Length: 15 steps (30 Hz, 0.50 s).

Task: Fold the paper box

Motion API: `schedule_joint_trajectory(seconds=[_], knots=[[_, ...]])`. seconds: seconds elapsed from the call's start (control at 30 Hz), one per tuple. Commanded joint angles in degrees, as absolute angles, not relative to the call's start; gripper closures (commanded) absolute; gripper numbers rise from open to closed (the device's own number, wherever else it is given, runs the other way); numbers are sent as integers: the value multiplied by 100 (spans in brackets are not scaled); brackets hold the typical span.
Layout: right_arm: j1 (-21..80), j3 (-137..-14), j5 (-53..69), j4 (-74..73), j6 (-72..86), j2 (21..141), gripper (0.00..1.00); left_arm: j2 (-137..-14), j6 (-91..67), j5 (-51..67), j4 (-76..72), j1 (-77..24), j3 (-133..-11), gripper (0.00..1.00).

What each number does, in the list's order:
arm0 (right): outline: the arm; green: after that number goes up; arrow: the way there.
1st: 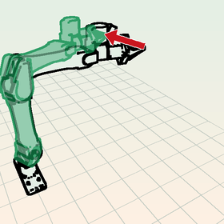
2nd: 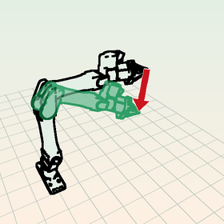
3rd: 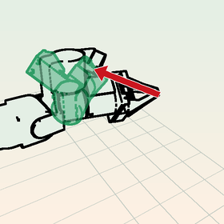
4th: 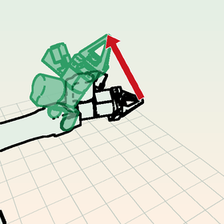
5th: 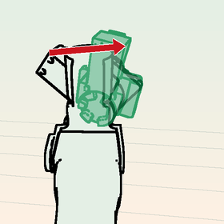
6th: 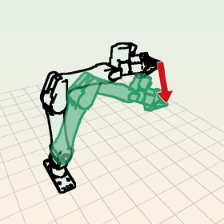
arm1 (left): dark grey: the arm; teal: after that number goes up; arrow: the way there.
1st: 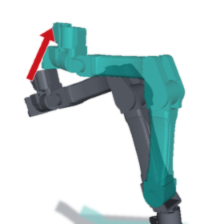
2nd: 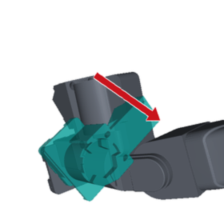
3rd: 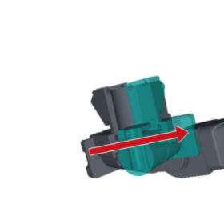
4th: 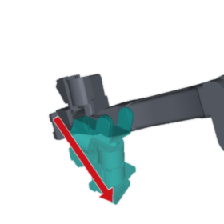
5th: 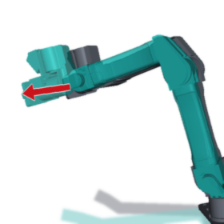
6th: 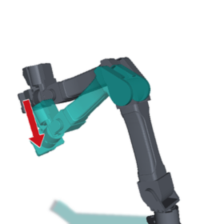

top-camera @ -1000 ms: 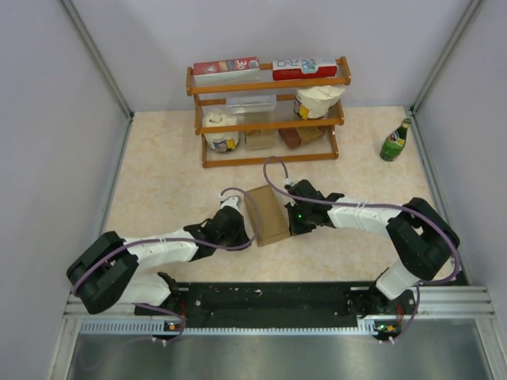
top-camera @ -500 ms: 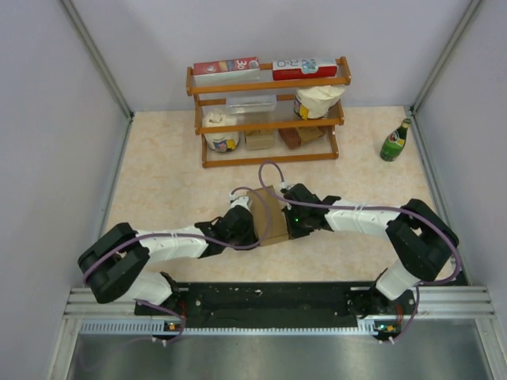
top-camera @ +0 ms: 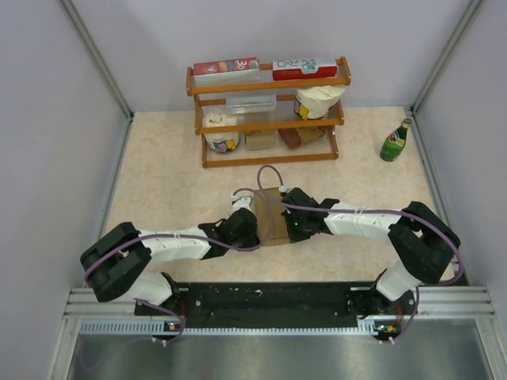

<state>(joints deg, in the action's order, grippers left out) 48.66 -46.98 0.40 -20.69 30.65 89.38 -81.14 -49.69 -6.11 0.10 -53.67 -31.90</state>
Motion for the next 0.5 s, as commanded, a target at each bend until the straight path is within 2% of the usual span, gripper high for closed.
schedule_joint_trajectory(seconds=[0.0, 0.13, 0.23, 0.37, 0.47], knots=[[5405, -4580, 914, -1828, 3419, 8825, 100, -8271, -5308, -175, -106, -5827, -3059, 100], [5449, -4202, 678, -1950, 3594, 8491, 100, -7815, -5519, -368, 333, -5941, -2691, 100], [5388, -4026, -120, -2363, 3586, 8070, 100, -7270, -5616, -780, 780, -5924, -2435, 100], [4678, -3964, -413, -2435, 3350, 7674, 100, -6760, -5442, -1414, 1248, -5819, -2548, 100], [4115, -4121, -466, -2242, 3016, 7620, 99, -6758, -4959, -1495, 1196, -5372, -2794, 100]])
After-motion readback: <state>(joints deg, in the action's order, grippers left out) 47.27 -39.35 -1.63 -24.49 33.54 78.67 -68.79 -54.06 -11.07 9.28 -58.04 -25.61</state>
